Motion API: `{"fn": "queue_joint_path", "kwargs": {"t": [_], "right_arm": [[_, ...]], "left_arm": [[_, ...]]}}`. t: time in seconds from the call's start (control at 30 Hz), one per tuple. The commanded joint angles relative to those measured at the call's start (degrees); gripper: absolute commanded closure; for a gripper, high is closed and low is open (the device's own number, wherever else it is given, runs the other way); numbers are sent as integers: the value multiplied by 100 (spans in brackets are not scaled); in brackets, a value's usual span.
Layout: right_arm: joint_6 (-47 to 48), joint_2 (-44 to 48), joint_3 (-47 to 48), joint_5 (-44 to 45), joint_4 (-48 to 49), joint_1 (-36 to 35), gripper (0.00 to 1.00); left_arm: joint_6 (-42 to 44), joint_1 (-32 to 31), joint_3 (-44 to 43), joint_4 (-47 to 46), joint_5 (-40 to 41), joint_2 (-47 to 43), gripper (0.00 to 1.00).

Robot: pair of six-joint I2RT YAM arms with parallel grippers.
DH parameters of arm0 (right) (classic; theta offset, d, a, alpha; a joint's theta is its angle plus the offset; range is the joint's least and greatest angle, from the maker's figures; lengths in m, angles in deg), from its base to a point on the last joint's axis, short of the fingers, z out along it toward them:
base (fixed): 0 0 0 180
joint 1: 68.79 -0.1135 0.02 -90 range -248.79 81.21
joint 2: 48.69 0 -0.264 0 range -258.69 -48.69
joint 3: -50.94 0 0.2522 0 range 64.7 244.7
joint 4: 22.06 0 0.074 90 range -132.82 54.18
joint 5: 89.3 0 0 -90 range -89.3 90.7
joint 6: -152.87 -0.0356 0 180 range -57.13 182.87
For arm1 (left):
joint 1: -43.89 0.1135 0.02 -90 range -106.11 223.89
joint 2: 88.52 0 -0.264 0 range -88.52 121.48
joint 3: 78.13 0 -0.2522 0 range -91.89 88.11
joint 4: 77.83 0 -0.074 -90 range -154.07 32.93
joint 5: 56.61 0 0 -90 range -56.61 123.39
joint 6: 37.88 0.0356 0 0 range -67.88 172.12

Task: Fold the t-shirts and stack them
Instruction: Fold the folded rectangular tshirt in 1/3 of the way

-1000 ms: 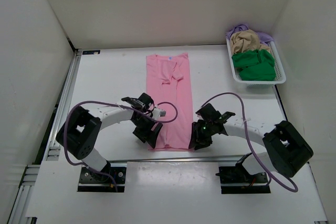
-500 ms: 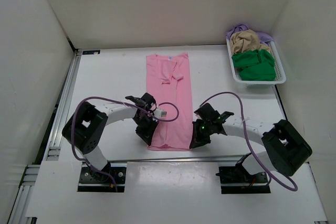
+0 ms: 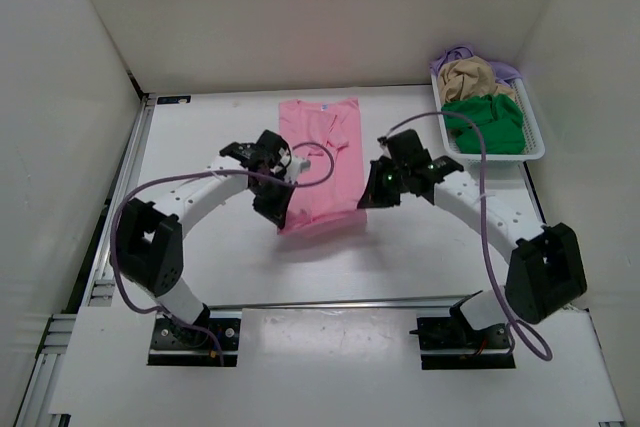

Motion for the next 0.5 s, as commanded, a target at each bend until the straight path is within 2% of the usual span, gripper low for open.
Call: {"fn": "queue_joint_path", "kwargs": {"t": [0.0,0.2,0.47], "right_arm": [[616,-569,1011,271,-342,313,100],[907,-1975,2508,165,-447,752,100],[907,-3434,4020,-159,-500,1174,100]], "left_arm": [[40,501,-861,350,254,202,89],[40,1135,-2424,527,131,1380,89],[40,1267,-3701,360,404,2549,89]]}}
